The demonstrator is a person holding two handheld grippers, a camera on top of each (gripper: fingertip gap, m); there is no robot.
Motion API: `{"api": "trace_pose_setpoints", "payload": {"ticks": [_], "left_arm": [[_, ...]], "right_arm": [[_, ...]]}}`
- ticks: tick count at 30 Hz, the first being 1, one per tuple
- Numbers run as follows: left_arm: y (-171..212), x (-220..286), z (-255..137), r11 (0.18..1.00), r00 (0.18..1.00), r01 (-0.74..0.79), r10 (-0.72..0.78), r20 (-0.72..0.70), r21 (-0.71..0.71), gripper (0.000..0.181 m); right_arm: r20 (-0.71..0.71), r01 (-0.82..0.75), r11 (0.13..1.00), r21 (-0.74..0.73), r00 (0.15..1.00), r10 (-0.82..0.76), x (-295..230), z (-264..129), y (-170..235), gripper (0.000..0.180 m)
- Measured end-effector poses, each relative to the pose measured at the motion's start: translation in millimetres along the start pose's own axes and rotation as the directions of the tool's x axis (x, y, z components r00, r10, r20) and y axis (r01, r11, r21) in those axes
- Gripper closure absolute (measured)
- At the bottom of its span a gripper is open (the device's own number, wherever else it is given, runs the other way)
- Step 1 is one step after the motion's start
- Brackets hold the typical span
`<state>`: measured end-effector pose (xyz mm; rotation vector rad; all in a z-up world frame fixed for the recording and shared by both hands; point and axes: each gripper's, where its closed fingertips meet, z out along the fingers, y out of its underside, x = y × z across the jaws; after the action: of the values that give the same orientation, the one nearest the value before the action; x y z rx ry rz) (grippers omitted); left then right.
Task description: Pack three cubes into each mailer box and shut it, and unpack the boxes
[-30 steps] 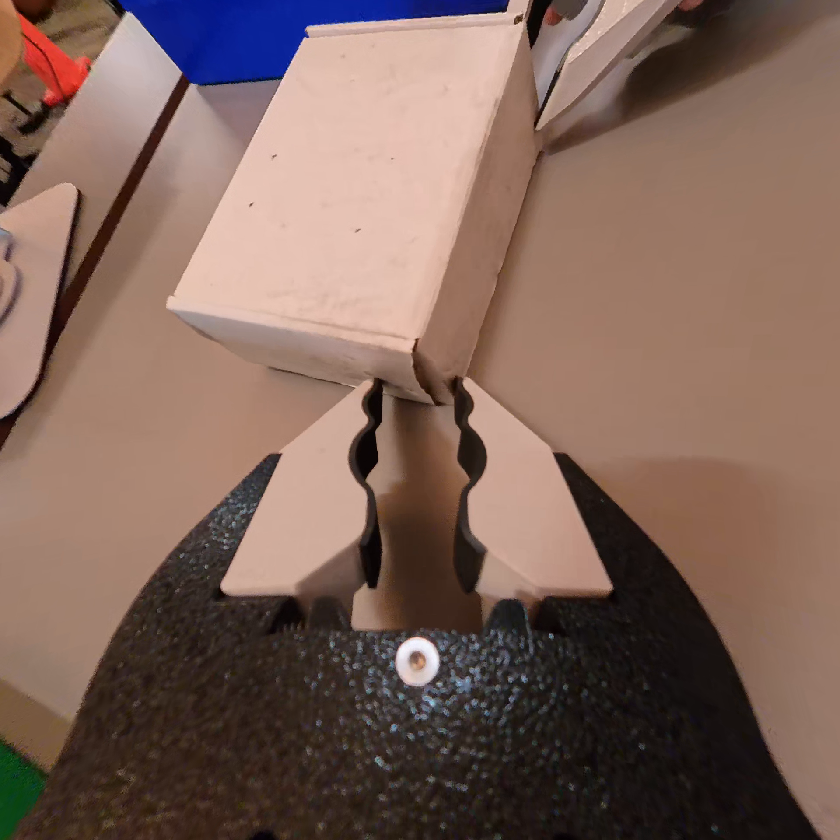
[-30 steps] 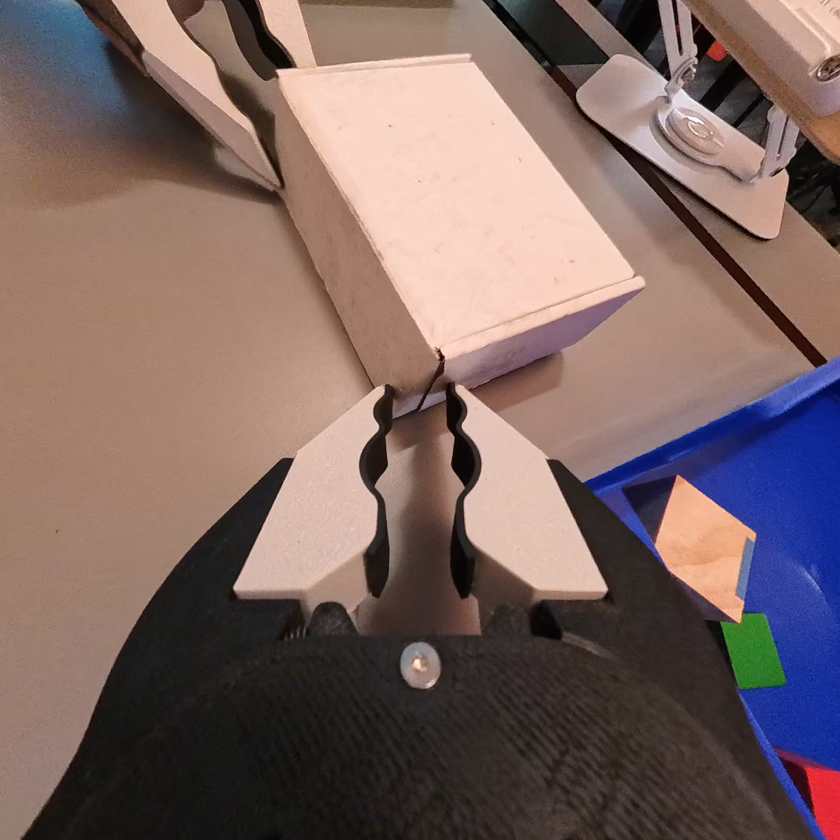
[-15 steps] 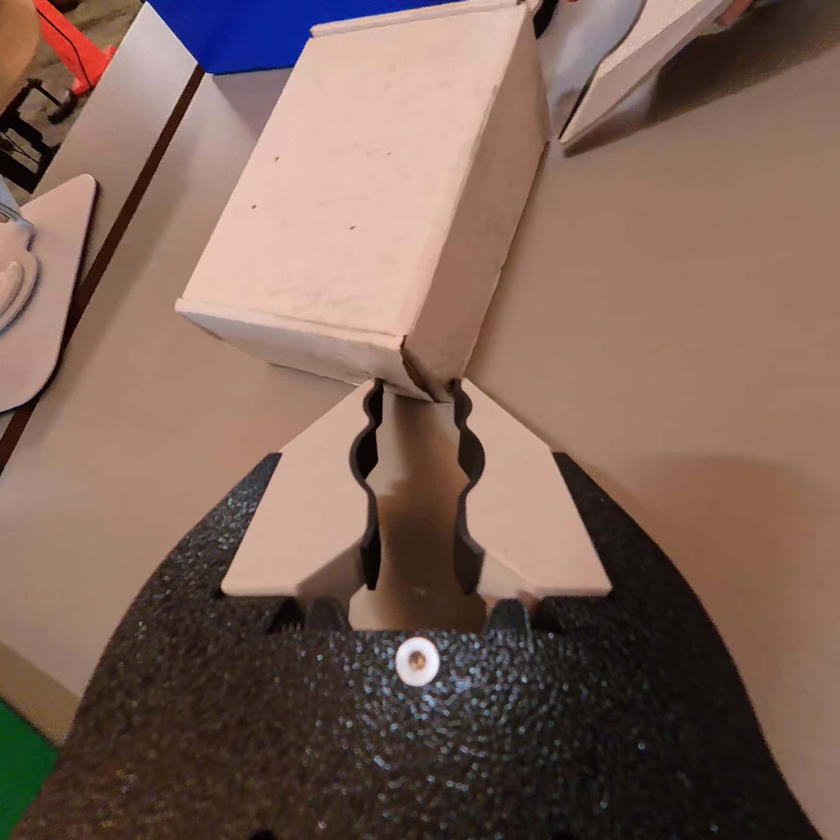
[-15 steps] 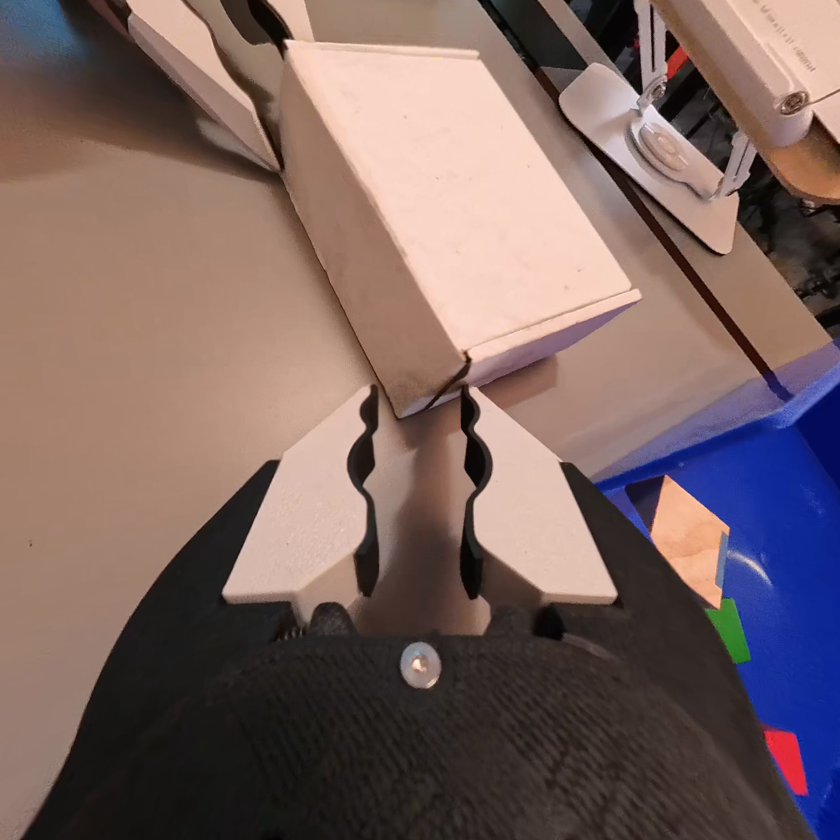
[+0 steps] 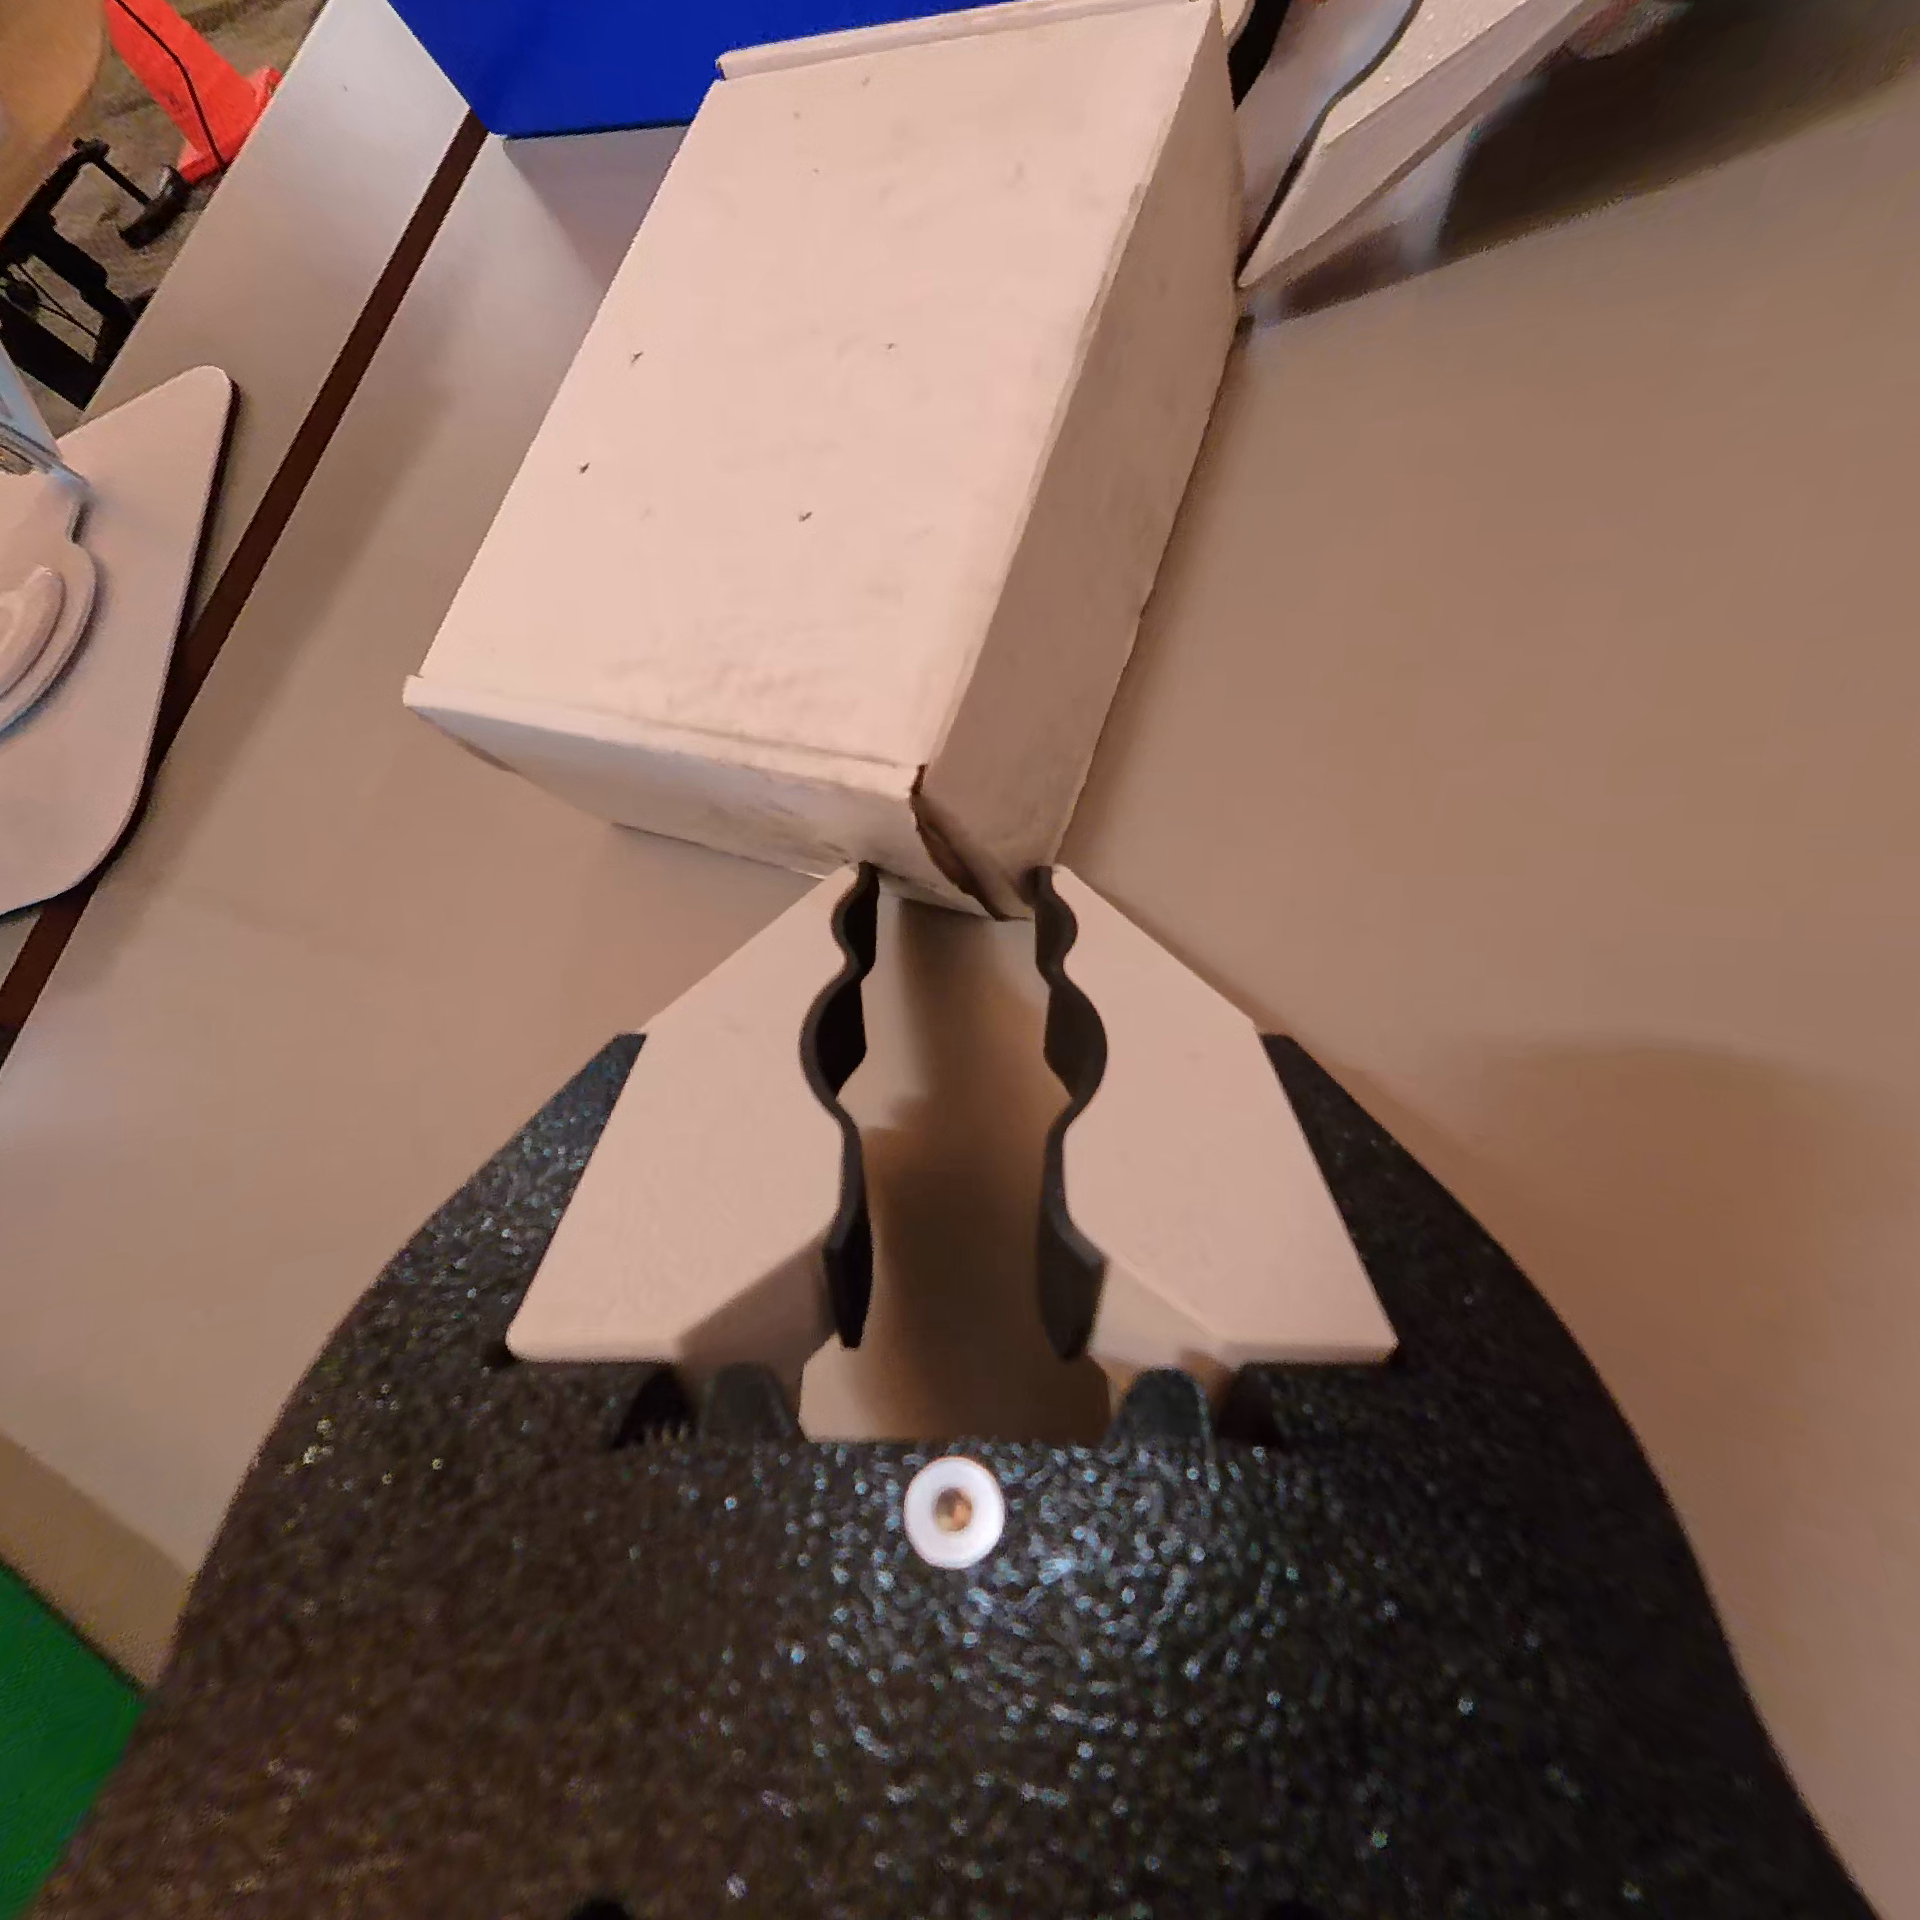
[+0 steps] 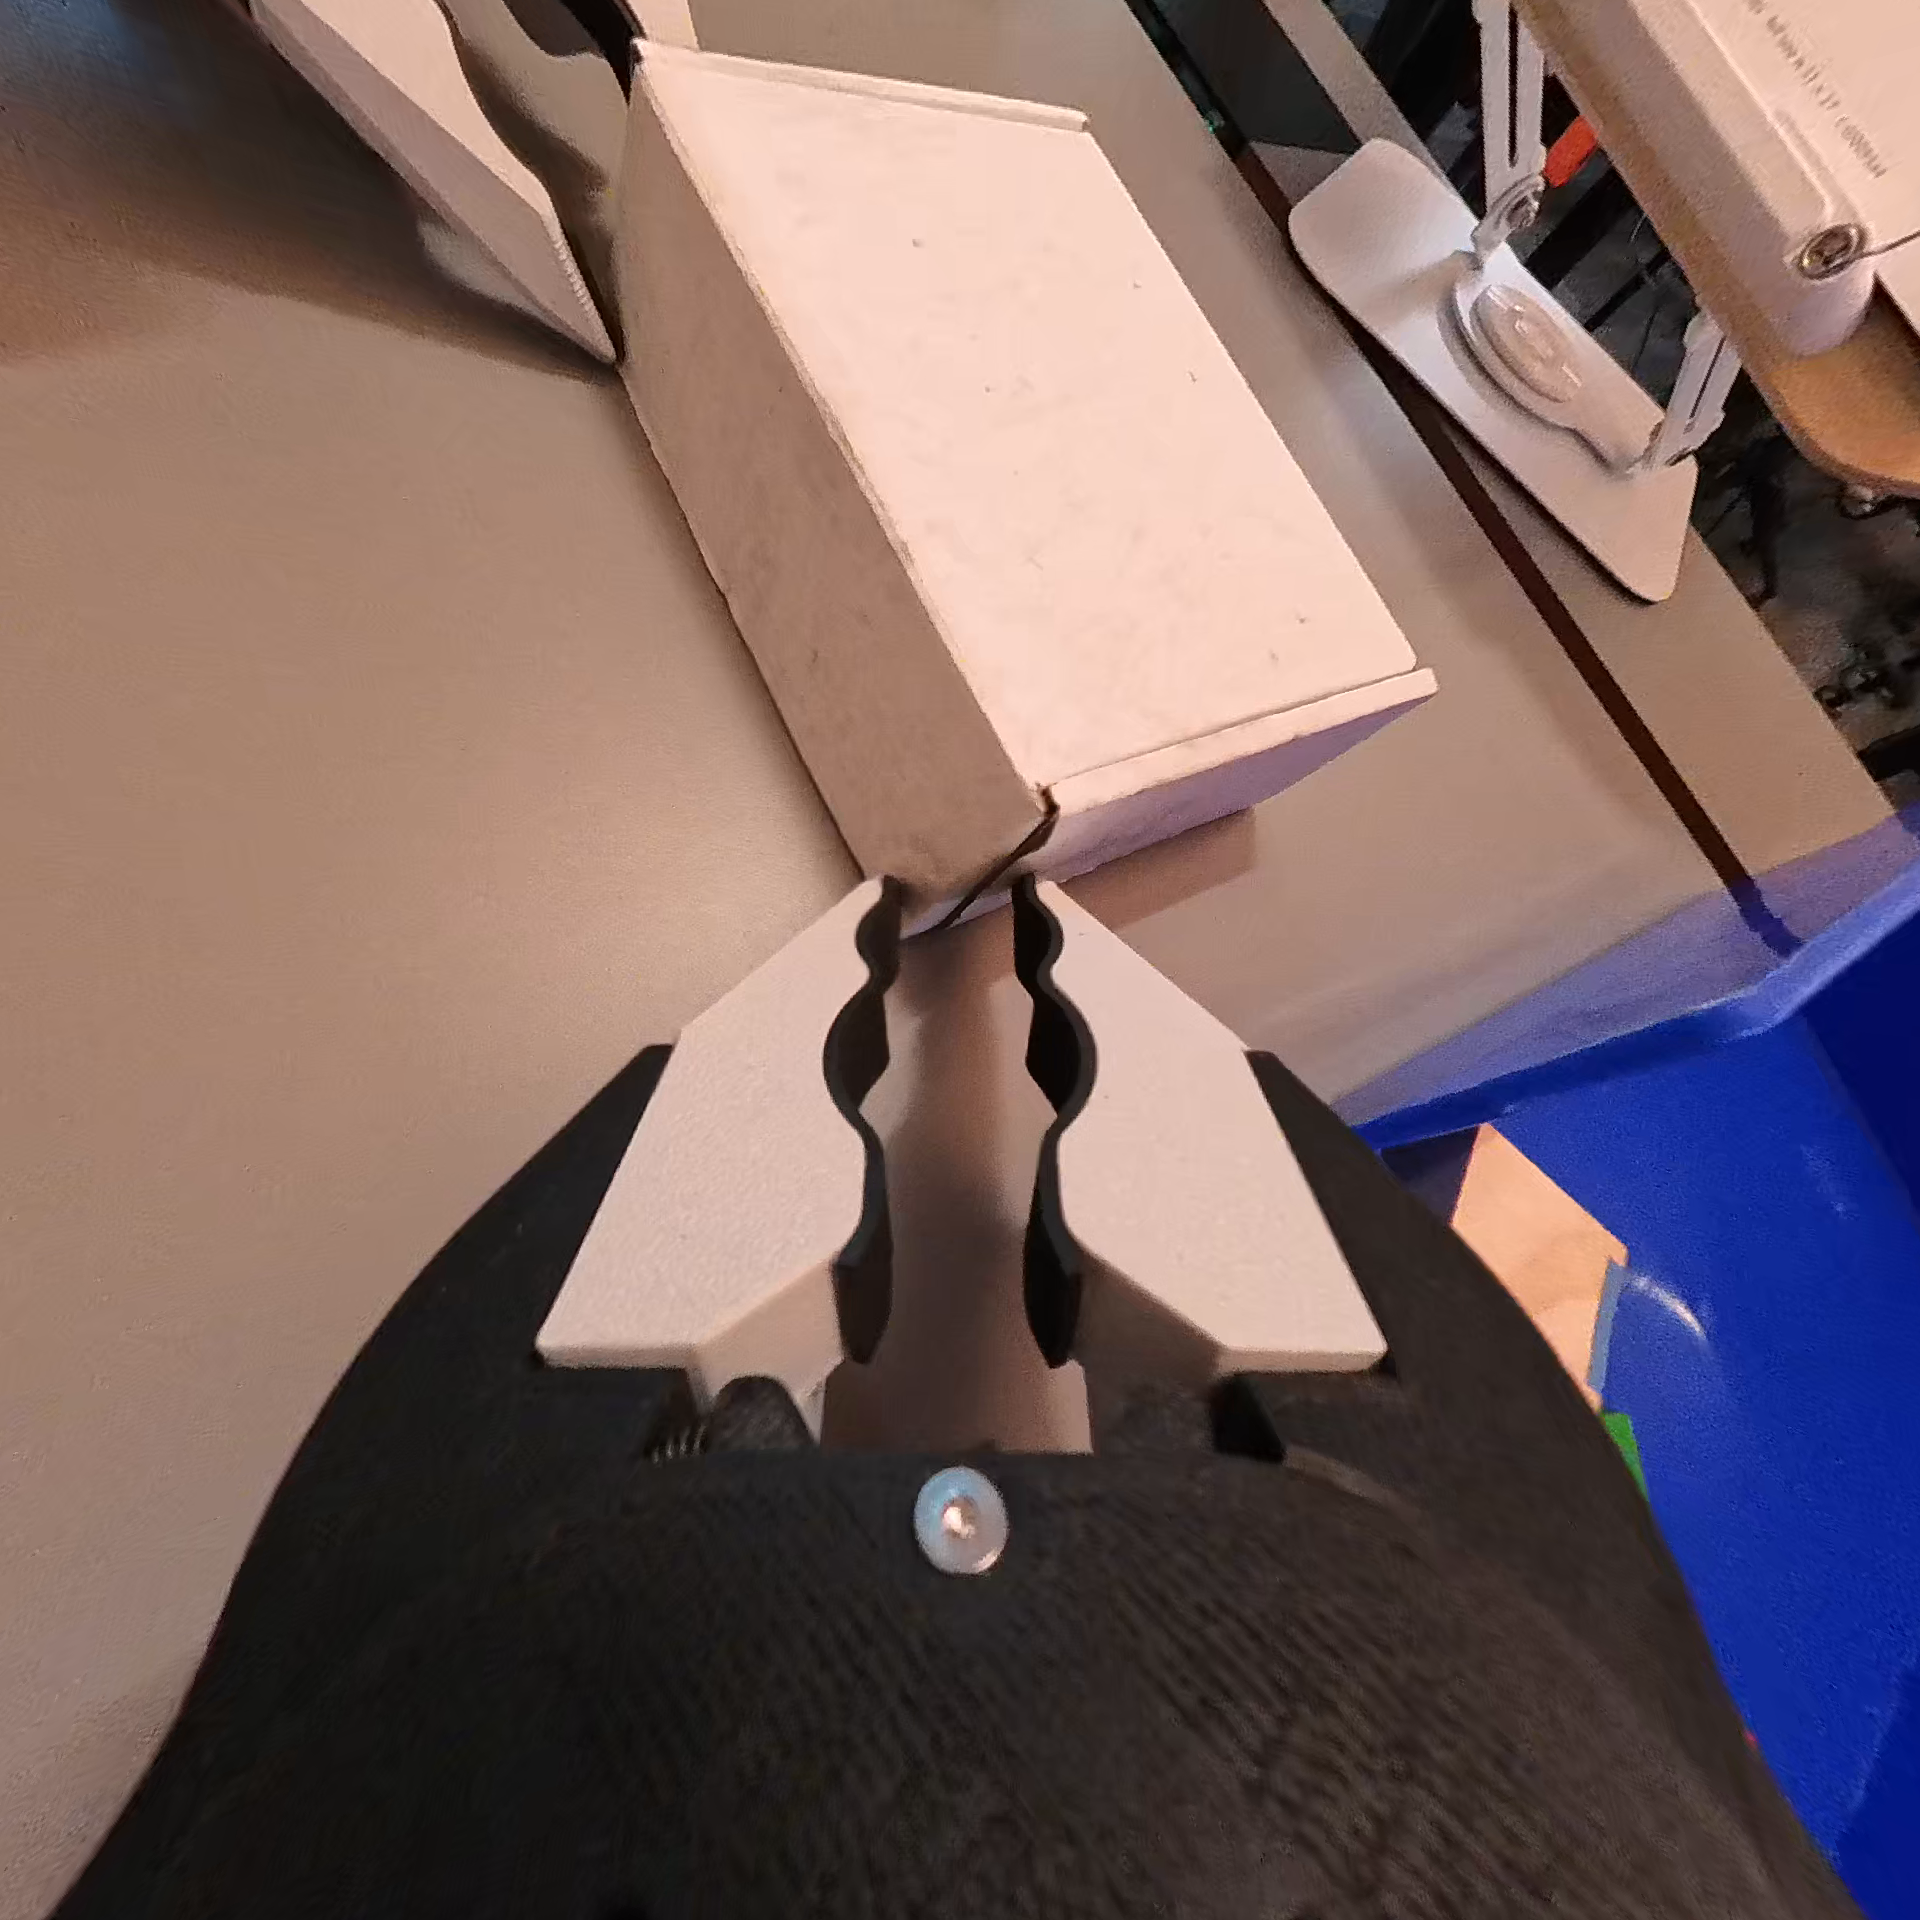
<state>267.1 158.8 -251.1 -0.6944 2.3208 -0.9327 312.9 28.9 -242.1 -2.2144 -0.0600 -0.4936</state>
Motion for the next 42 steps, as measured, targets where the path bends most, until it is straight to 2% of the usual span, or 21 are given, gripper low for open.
{"api": "trace_pose_setpoints", "payload": {"ticks": [6,11,13,16,18,19,24,28,30,35,36,39,42], "left_arm": [[0.9,-2.4,0.2,1.0,1.0,0.024,-0.024,0.001,-0.005,0.154],[2.3,-4.0,-0.5,1.0,0.999,0.026,-0.026,0.036,-0.017,0.146],[4.5,-3.1,-7.4,0.999,0.997,0.038,-0.036,0.066,-0.034,0.128],[10.8,1.0,-24.3,0.996,0.993,0.051,-0.043,0.11,-0.073,0.105],[10.3,8.2,-33.5,0.993,0.99,0.089,-0.08,0.115,-0.072,0.097],[7.7,12.4,-36.8,0.992,0.988,0.111,-0.105,0.11,-0.057,0.095],[-9.2,25.9,-39.2,0.981,0.982,0.187,-0.188,0.02,0.058,0.087],[6.3,23.9,-39.0,0.978,0.978,0.207,-0.206,0.03,-0.006,0.08],[6.5,22.0,-41.2,0.982,0.981,0.19,-0.19,0.045,0.001,0.077],[9.4,20.2,-42.5,0.974,0.973,0.228,-0.228,0.038,-0.003,0.077],[10.2,19.3,-42.9,0.974,0.973,0.228,-0.228,0.043,-0.004,0.077],[13.0,17.1,-43.6,0.976,0.974,0.219,-0.218,0.058,-0.012,0.077],[18.6,16.5,-42.6,0.976,0.975,0.213,-0.21,0.068,-0.033,0.077]], "right_arm": [[-0.044,0.058,0.998,0.0,0.997,-0.058,0.5,2.8,0.9,0.167],[-0.05,0.065,0.998,-0.009,0.997,-0.066,-1.0,0.5,-0.7,0.16],[-0.111,0.064,0.998,-0.028,0.992,-0.067,4.0,-10.3,-10.8,0.119],[-0.149,0.144,0.989,0.042,0.979,-0.136,8.4,-27.1,-58.3,0.095],[-0.08,0.19,0.982,0.004,0.979,-0.189,7.4,-20.4,-79.3,0.067],[-0.019,0.217,0.975,-0.044,0.976,-0.218,6.6,-11.7,-83.4,0.062],[0.254,0.216,0.954,-0.207,0.954,-0.161,8.1,42.2,-92.3,0.06],[0.405,0.234,0.93,-0.283,0.908,-0.106,4.6,64.7,-93.6,0.06],[0.477,0.29,0.888,-0.357,0.874,-0.093,-1.1,69.6,-80.3,0.06],[0.533,0.395,0.787,-0.474,0.84,-0.1,-5.0,79.5,-55.4,0.039],[0.521,0.413,0.762,-0.499,0.845,-0.117,-1.2,82.4,-49.3,0.046],[0.575,0.453,0.731,-0.511,0.812,-0.102,-3.5,77.4,-46.6,0.048],[0.568,0.5,0.736,-0.456,0.8,-0.191,12.2,62.7,-64.8,0.048]]}}
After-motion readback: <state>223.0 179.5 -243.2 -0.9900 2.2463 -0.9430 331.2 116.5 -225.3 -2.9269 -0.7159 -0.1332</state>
